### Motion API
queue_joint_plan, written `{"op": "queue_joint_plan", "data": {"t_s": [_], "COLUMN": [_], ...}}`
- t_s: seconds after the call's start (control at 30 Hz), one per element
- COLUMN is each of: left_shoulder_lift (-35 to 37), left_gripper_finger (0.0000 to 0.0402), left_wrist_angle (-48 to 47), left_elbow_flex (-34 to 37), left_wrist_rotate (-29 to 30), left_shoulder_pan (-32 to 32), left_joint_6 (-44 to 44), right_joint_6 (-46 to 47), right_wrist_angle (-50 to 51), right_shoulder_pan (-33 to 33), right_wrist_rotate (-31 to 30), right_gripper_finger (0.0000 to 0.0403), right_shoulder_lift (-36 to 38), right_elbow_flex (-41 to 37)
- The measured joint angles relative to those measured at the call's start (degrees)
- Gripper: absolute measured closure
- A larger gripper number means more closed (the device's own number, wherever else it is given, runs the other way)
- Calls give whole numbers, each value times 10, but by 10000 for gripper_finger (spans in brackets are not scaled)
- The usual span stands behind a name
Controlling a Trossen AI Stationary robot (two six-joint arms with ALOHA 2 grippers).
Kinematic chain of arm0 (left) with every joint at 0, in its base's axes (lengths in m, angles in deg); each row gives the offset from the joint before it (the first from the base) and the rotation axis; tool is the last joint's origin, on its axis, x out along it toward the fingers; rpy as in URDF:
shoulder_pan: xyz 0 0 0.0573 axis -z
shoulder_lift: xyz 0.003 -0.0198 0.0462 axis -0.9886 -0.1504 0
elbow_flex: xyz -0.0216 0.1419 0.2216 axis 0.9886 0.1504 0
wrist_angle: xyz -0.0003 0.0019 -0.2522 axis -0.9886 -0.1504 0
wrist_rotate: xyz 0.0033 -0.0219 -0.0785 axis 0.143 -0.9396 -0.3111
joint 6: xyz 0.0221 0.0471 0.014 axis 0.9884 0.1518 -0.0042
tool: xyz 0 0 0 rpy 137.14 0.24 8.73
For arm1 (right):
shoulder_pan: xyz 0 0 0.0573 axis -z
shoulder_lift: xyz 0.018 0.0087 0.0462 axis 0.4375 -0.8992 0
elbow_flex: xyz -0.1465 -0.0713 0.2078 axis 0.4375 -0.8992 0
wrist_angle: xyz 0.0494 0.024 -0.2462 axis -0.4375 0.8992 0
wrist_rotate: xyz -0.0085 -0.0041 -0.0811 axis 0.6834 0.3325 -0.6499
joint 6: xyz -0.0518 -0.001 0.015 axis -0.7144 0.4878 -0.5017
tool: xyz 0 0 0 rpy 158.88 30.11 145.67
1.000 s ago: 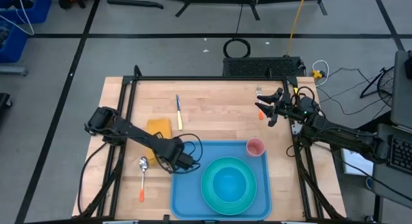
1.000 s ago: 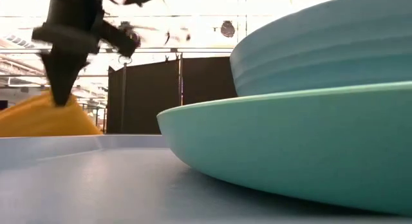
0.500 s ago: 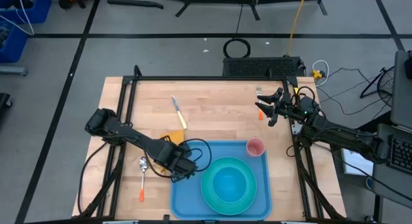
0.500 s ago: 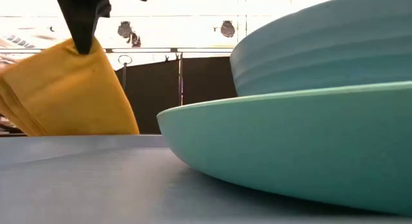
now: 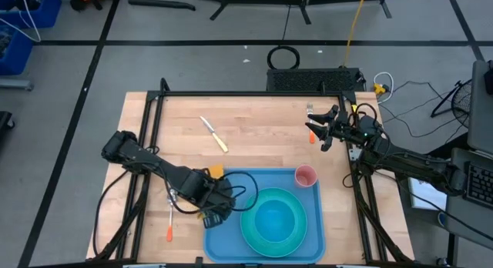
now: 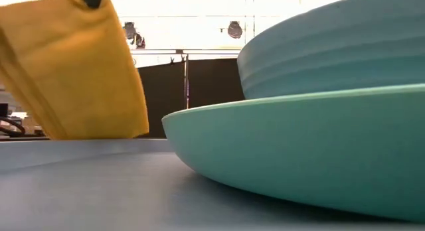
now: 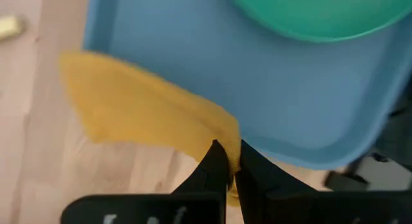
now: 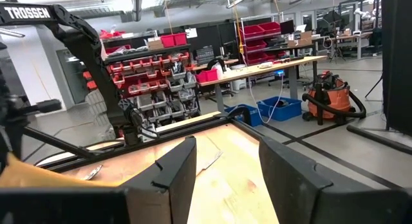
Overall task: Set up tray
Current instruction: Put the yellow table napkin on the left side of the blue tray
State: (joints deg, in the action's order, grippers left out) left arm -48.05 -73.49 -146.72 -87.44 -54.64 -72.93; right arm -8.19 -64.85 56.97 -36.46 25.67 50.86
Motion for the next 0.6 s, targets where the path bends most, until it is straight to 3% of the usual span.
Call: {"op": "queue_joint_plan", "data": {"t_s": [0.27,0.6], "left_shoulder_lift": [-8,-71], "left_gripper_finger": [391,391], "left_wrist_angle": [79,125], "left_elbow_flex": [5,15], "left_wrist_rotate": [-51,-160], "left_shoulder_pan": [1,-4], "left_joint_6": [58,107], "right_joint_6": [0,0], "right_wrist_angle": [0,-10], "right_shoulder_pan": [0,0], "right_wrist_rotate": [0,-1], "right_gripper_finger": [243,243], "right_shoulder_lift": [0,-2], "right_elbow_flex": [0,0]}}
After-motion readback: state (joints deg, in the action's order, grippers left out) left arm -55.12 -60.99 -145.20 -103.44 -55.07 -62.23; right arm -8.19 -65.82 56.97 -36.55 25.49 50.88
